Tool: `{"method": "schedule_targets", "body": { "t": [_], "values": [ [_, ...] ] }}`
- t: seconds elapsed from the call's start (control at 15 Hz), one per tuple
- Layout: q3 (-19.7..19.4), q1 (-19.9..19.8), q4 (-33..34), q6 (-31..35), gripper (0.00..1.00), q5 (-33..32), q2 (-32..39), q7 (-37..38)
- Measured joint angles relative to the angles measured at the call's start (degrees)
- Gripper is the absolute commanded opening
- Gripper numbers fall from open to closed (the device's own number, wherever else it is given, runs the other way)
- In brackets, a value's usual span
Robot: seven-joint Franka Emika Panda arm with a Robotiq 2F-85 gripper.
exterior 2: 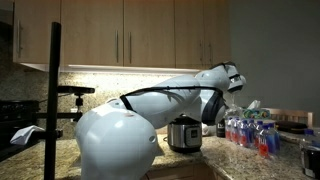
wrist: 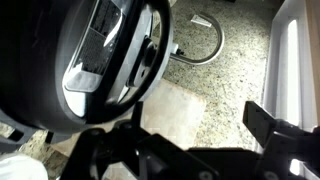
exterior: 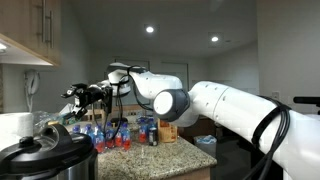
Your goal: Put the lid on the cooker
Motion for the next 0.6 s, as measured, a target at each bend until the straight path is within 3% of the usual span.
{"method": "schedule_targets", "body": {
  "t": [0.6],
  "values": [
    [-5.2, 1.2, 0.3, 14.4, 1.0, -7.5, -7.9, 6.4]
  ]
}}
